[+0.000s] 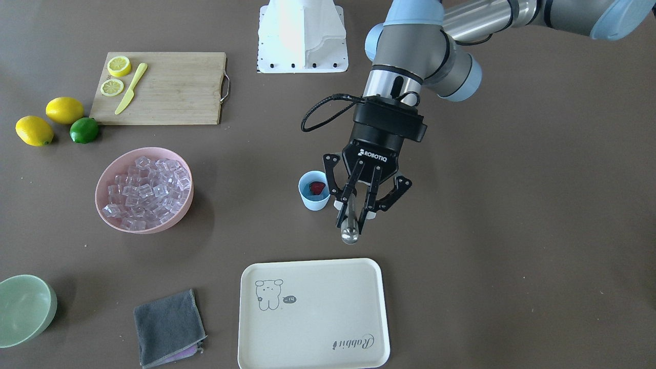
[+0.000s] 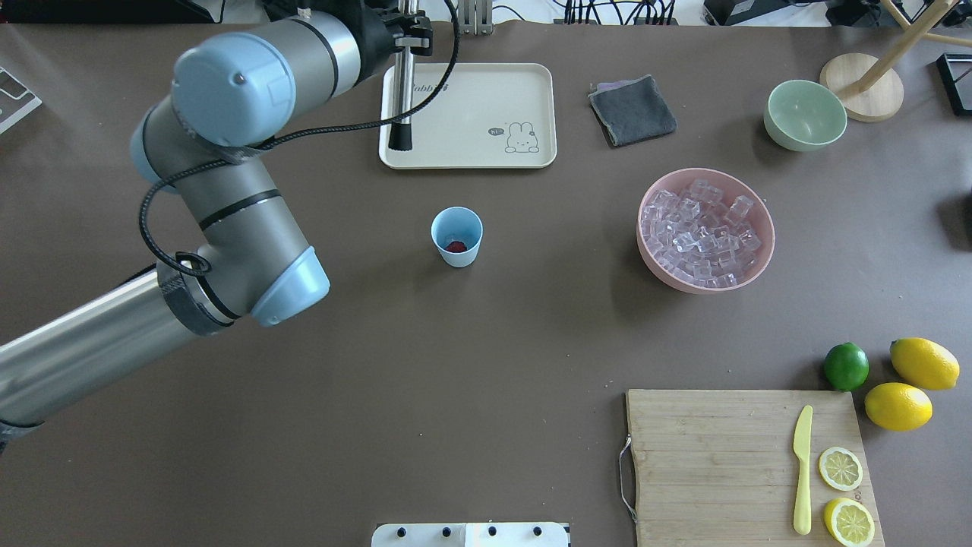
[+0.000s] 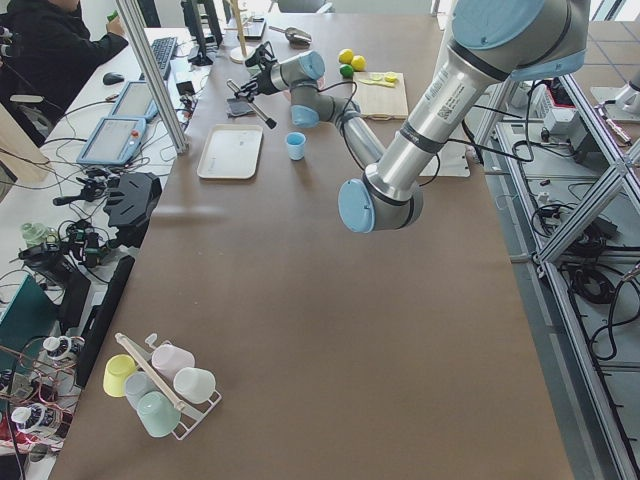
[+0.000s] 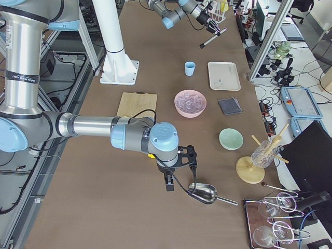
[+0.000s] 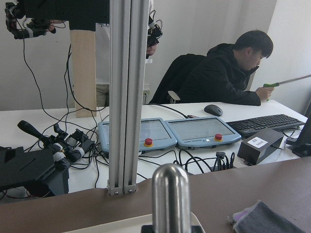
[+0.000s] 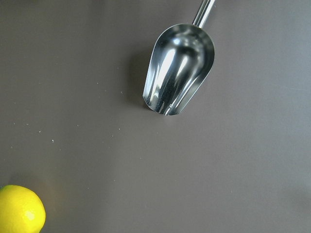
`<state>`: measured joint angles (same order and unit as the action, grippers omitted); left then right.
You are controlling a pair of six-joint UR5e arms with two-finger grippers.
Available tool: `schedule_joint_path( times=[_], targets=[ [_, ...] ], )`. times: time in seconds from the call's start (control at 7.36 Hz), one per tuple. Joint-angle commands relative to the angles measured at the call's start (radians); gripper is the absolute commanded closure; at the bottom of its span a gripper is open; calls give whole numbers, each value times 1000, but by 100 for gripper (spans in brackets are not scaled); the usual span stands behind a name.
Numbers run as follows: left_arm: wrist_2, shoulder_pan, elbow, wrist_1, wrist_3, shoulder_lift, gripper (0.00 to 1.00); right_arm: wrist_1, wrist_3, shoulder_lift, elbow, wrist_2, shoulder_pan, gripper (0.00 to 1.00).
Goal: Mash ice and strawberries in cup
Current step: 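Lift the rod out of the cup and set it back on the table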
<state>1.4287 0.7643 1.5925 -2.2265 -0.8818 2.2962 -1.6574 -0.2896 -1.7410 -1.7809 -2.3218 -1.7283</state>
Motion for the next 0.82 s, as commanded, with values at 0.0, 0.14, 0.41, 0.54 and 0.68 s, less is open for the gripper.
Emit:
schedule_joint_path(
  times=[0.0,0.14,0.41,0.54,0.68],
  targets=[
    [340,145,17,65,1,-110,75,-2,1,-2,-9,-1,0,0],
    [442,159,20,65,3,-182,75,-4,1,3,-8,-1,-2,0],
    [599,164,-8,71,12,-297,74,-4,1,1,-9,2,-4,0],
    [634,164,-8,68,17,-379,73,-4,1,1,-9,5,-4,0],
    [662,164,-9,73,17,-435,73,-4,1,1,-9,7,-4,0]
  ],
)
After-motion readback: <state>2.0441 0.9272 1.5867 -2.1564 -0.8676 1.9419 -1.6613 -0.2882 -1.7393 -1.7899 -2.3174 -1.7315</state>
